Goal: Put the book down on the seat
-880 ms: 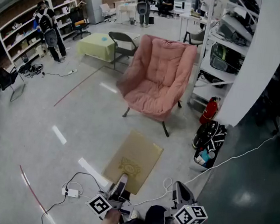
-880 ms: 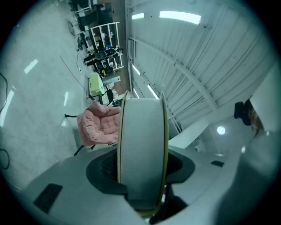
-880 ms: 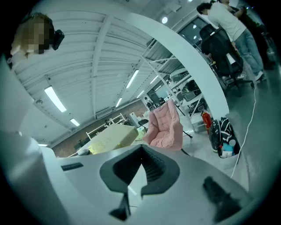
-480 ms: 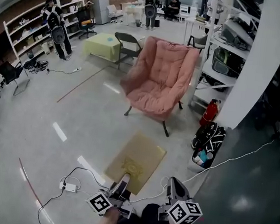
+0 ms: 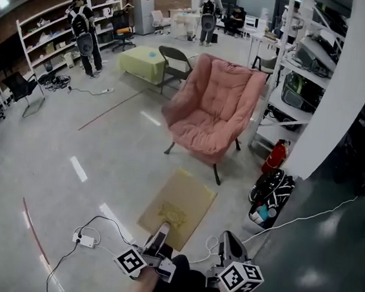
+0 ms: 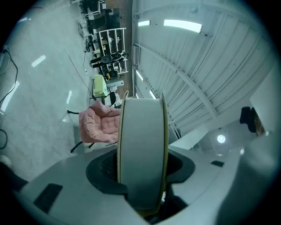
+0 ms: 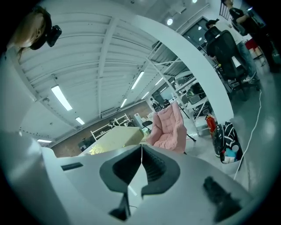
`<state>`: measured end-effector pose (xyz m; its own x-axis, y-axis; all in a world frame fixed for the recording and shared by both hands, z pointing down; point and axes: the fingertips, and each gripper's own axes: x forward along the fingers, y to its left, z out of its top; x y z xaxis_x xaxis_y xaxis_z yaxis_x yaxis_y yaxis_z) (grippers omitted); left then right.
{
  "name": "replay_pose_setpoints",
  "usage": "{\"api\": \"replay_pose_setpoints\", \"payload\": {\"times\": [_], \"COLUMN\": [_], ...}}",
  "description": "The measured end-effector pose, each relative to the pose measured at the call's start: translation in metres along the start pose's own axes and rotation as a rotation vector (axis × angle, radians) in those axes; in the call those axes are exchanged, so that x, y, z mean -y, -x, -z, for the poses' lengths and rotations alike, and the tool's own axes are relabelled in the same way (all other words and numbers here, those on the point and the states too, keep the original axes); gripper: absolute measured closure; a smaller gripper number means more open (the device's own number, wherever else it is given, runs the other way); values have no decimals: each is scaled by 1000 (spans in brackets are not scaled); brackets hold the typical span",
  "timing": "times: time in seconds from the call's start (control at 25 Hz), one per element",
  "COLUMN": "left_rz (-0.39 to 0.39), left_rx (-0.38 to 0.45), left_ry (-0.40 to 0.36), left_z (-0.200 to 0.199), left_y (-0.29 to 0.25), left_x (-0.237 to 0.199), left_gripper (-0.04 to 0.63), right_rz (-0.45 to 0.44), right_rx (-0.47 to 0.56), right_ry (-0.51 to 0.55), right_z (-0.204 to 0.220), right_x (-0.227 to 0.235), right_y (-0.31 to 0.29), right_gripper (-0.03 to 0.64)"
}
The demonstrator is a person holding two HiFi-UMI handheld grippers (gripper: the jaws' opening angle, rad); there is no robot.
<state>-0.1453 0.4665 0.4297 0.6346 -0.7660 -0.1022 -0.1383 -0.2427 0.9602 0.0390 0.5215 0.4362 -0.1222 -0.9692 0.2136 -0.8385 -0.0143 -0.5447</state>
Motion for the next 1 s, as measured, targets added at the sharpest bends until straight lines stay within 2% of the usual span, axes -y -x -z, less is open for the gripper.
{"api": "replay_pose_setpoints", "payload": {"times": [0.32, 0.52, 0.64, 0.76, 0.88, 1.0], "left_rz": [-32, -48, -50, -57, -51, -60], "left_rx": [33, 46, 47, 38, 47, 41], "left_ry": [18, 35, 20, -38, -8, -28], "left_z": [-7, -17, -28, -40, -51, -67], "left_y": [-4, -20, -38, -59, -84, -111], "left_x": [-11, -19, -24, -34, -37, -45], "left_gripper": [365, 365, 365, 365, 365, 365], "right_rz": [-25, -49, -61, -76, -87, -84], "right_rx": [-61, -72, -81, -92, -89, -92], "right_ry": [9, 8, 13, 13, 10, 10], "right_z": [14, 5, -2, -7, -18, -29], "right_x": [0, -1, -1, 3, 5, 9], "right_y": [-14, -40, -59, -83, -108, -138], "right_gripper": [603, 604, 603, 604, 603, 603]}}
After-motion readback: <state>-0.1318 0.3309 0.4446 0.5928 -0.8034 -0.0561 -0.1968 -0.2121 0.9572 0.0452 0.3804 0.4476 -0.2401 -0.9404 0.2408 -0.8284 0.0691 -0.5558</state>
